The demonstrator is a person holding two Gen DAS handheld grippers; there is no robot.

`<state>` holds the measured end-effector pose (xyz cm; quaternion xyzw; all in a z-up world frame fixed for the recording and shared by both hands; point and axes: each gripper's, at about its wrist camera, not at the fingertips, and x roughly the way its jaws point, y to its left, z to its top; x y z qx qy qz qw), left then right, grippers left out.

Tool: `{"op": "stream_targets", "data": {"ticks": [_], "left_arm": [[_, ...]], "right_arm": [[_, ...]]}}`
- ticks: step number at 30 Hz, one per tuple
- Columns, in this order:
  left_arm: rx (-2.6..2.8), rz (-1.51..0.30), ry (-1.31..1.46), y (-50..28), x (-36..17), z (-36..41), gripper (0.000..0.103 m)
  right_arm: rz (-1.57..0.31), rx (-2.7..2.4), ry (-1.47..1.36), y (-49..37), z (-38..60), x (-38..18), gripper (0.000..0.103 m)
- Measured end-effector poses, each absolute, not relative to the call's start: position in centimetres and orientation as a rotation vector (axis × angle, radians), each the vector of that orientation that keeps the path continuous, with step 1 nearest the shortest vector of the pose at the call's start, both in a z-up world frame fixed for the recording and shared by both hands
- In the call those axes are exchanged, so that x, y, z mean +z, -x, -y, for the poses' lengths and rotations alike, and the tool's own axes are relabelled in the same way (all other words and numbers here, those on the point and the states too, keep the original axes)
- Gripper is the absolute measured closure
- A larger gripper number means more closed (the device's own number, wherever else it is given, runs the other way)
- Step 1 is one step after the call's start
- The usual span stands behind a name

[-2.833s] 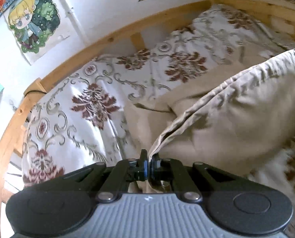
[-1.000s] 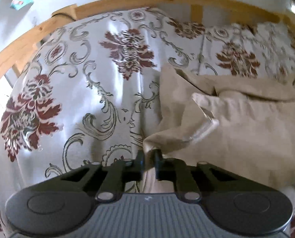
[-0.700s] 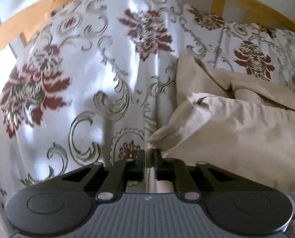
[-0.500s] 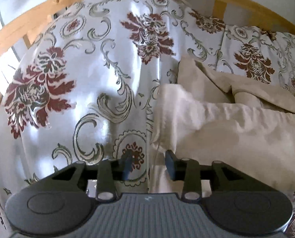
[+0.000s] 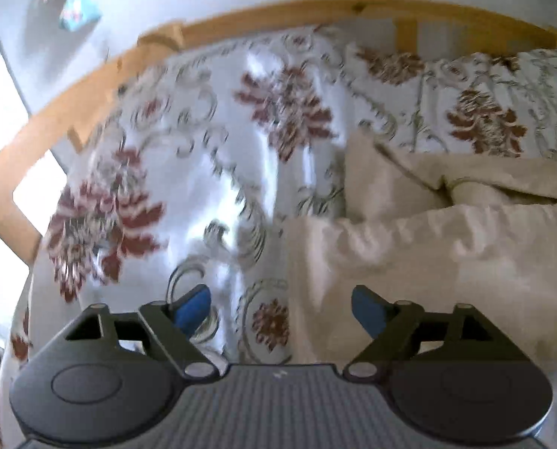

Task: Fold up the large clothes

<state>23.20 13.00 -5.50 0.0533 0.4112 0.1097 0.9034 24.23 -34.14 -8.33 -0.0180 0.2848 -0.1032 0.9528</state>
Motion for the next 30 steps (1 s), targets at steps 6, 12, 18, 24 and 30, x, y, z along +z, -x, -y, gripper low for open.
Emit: {"op": "stream_targets", "data": {"ticks": [6,12,18,24,30], "left_arm": [[0.101,-0.713,-0.105,-22.9,-5.4,-7.5,0.001],[0.026,-0.612,-0.189,-24.8,-7.4,-2.4,0.001],[0.069,-0.717,-0.188,-27.3,-11.8,-3.3,0.0],[0.024,-0.776,-0.082,-28.2,-13.8,-5.7,0.0],[0.072,-0.801,0.001,-27.4,-12.1,-7.2,0.001]], "right_arm": [[-0.546,-0.059,0.053,-24.1,29.2,-7.6,0.002],[-0.556,0.094,0.243,-25.3,21.6,-9.3,0.001],[-0.481,0.13,0.452,-25.7,17.5,-12.1,0.001],[-0.547,0.104,0.509,-26.8,16.6,-15.5,0.001],[-0.532,0.11,0.507,-26.1,16.8,-15.4,0.001]]}}
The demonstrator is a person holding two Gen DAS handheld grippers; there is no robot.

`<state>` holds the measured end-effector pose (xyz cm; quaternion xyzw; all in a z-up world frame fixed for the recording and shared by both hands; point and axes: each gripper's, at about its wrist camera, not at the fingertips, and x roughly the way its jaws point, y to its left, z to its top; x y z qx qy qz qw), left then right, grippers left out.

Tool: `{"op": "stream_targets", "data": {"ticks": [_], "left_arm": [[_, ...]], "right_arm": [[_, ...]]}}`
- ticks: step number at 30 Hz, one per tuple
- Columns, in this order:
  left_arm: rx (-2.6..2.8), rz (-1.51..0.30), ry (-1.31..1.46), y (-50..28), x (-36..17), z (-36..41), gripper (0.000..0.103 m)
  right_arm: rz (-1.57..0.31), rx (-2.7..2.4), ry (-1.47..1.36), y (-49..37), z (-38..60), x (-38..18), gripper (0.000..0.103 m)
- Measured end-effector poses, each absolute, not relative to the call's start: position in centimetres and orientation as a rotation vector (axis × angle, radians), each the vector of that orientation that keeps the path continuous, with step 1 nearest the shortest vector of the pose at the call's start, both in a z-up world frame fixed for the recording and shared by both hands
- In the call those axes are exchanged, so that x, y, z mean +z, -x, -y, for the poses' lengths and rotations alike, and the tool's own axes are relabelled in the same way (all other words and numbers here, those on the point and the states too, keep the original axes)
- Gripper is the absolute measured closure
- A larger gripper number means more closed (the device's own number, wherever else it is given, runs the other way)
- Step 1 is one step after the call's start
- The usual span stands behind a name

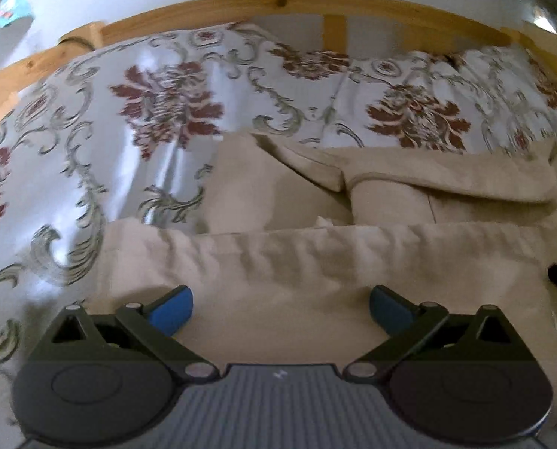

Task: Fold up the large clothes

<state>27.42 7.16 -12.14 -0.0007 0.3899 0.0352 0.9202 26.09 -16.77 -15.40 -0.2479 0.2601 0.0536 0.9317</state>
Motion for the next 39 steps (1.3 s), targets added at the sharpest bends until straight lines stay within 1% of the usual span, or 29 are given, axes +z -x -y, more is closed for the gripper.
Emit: {"op": "stream_targets", "data": {"ticks": [4,8,13,16,18,21,26,28,31,34,37,39], "left_arm": [[0.057,-0.798,0.09,-25.8,-9.9,-7.8,0.001],[0.037,-0.863,0.071,-24.7,-9.3,-8.0,0.001],[0.042,-0.922,0.06,-25.6,-10.4,-7.9,0.0],[0.058,-0.945,0.031,-26.1,-11.9,-7.8,0.0],[0.064,-0.936,-0.013,-26.3,-12.5,-7.6,0.0],[0.081,-0.927,-0.024,-25.9,-11.8,-7.6,0.0],[0.19,-0.868,-0.022,-24.9,-9.3,-9.6,0.001],[0.273,-0.875,-0.026,-25.0,-9.4,-10.6,0.001],[0.356,-0.949,0.04,-25.9,-10.7,-12.6,0.001],[0.383,-1.003,0.118,-26.3,-12.3,-14.0,0.0],[0.375,-1.008,0.138,-26.4,-12.6,-14.3,0.0],[0.389,-1.013,0.132,-26.2,-12.1,-14.2,0.001]], "right_arm": [[-0.459,0.096,0.476,-25.1,17.4,-13.1,0.001],[-0.493,-0.013,0.515,-25.2,18.1,-12.3,0.001],[-0.593,-0.02,0.476,-26.2,19.4,-14.0,0.001],[-0.568,-0.012,0.543,-26.1,18.4,-15.9,0.001],[-0.567,-0.011,0.527,-26.1,18.5,-16.2,0.001],[-0.588,0.014,0.496,-26.5,19.1,-15.3,0.001],[-0.472,-0.042,0.395,-25.3,20.9,-11.9,0.001],[-0.47,-0.111,0.391,-25.3,21.7,-11.5,0.001],[-0.572,-0.222,0.407,-26.5,23.4,-12.8,0.001],[-0.67,-0.218,0.357,-27.5,24.9,-14.7,0.001],[-0.661,-0.201,0.387,-27.6,24.4,-16.3,0.001],[-0.646,-0.196,0.44,-27.5,24.0,-16.3,0.001]]}}
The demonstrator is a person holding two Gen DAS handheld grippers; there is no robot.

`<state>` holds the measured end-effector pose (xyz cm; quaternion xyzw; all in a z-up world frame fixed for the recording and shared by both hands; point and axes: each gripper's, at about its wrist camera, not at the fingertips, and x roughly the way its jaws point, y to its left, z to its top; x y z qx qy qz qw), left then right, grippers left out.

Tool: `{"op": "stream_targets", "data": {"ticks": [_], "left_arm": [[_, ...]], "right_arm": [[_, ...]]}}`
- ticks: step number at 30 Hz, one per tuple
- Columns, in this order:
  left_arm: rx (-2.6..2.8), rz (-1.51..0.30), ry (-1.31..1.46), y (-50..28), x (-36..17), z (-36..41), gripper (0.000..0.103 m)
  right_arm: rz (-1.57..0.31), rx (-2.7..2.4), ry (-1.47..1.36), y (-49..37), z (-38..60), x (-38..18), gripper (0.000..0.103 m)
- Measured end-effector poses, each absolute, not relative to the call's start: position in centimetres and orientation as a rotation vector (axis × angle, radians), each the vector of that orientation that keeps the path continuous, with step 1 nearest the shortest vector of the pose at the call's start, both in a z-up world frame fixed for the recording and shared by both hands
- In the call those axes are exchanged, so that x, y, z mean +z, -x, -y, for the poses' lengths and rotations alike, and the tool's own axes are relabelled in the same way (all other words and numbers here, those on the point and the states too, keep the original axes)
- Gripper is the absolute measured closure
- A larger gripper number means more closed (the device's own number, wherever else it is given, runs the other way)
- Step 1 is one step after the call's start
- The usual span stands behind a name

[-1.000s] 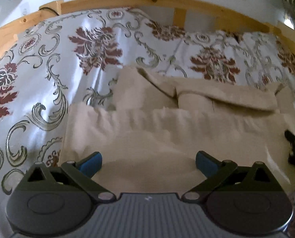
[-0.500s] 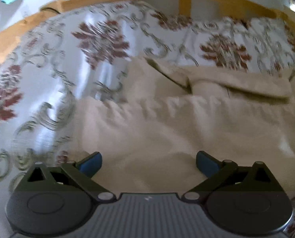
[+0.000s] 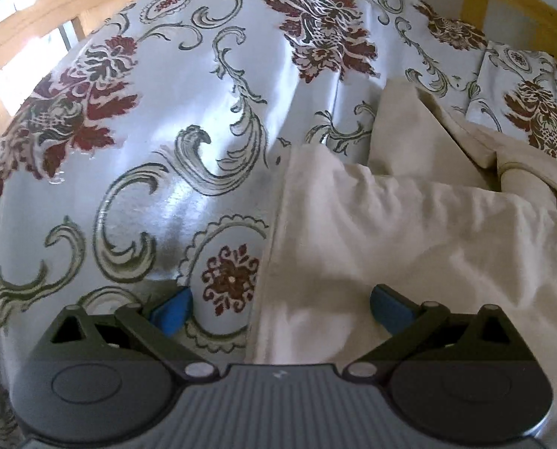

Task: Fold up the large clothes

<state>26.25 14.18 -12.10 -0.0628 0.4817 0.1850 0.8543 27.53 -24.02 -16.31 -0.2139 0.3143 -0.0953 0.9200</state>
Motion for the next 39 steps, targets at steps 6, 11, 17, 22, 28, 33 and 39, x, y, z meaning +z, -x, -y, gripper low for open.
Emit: {"op": "stream_targets", "data": {"ticks": [6,11,17,22,28,33,39], "left_arm": [[0.373,-0.924,0.047,-23.9,-8.7,-12.2,0.001],[0.255,-0.845,0.102,-20.4,-6.5,-10.2,0.001],[0.105,-0.947,0.267,-17.9,-8.1,-9.1,0.001],[-0.014,-0.967,0.361,-17.1,-9.0,-8.5,0.001],[0.103,-0.998,0.533,-17.9,-11.2,-10.8,0.001],[0.205,-1.012,0.704,-18.2,-13.1,-13.3,0.001],[0.247,-0.97,0.781,-17.9,-13.3,-14.5,0.001]], "right_arm": [[-0.512,-0.098,0.431,-25.7,22.7,-13.1,0.001],[-0.469,0.168,0.479,-24.1,19.8,-13.2,0.001],[-0.605,0.19,0.407,-25.5,20.2,-13.7,0.001],[-0.636,-0.01,0.202,-24.9,23.1,-10.5,0.001],[-0.73,-0.183,-0.461,-21.9,31.0,-8.0,0.001],[-0.905,-0.236,-0.692,-21.8,33.6,-11.2,0.001],[-0.899,-0.308,-0.865,-21.8,35.3,-13.1,0.0]]}}
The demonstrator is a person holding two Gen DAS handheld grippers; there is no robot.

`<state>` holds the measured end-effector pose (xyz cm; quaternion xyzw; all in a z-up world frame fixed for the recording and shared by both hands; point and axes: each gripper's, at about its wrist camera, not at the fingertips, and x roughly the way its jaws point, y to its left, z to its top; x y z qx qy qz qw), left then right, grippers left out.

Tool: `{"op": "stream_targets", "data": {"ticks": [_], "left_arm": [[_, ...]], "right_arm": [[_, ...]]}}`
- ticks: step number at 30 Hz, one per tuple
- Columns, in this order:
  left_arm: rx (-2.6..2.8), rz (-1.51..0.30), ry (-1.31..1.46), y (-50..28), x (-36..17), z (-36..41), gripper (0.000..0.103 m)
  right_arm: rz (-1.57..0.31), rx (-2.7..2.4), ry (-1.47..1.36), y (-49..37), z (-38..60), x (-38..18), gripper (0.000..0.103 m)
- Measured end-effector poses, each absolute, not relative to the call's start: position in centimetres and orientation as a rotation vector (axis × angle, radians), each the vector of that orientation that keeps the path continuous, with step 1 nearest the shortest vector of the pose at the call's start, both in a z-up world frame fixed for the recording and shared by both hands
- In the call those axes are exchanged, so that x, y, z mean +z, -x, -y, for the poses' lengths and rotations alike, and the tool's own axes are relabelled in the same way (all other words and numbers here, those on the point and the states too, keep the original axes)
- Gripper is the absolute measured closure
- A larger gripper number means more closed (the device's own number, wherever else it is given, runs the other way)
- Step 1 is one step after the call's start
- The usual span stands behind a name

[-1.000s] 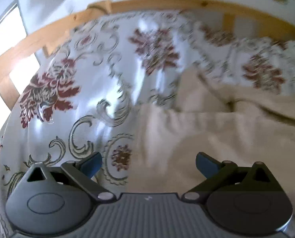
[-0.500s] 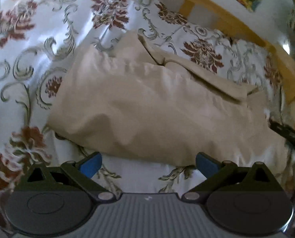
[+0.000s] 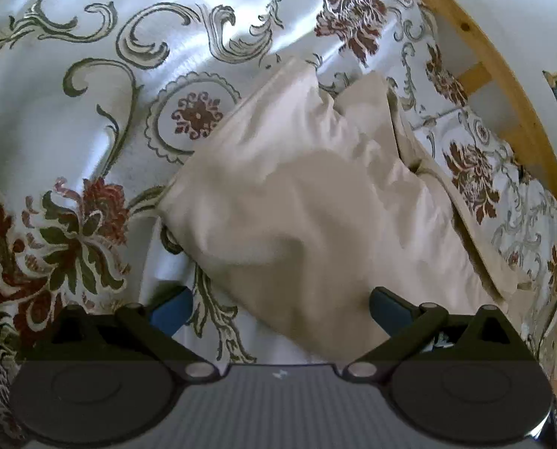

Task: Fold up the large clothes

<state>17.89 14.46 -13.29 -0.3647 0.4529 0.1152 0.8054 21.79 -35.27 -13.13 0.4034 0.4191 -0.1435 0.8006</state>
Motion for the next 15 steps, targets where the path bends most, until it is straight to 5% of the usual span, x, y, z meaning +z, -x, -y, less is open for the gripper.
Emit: {"op": "stream_targets", "data": {"ticks": [3,5,10,13,15], "left_arm": [[0.232,-0.941,0.791,-18.1,-13.2,-14.7,0.002],[0.221,-0.912,0.806,-18.3,-13.0,-15.0,0.012],[0.273,-0.889,0.859,-17.6,-13.3,-16.4,0.061],[0.25,-0.857,0.91,-17.3,-13.2,-17.1,0.092],[0.254,-0.828,0.885,-16.9,-12.2,-17.1,0.098]], "right_arm": [[-0.855,-0.315,-0.89,-21.6,35.8,-13.2,0.008],[-0.828,-0.31,-0.895,-21.3,36.0,-13.0,0.018],[-0.812,-0.303,-0.884,-21.5,36.2,-12.8,0.053],[-0.815,-0.305,-0.846,-20.9,36.0,-12.1,0.082],[-0.809,-0.3,-0.809,-20.2,35.6,-11.1,0.089]]}}
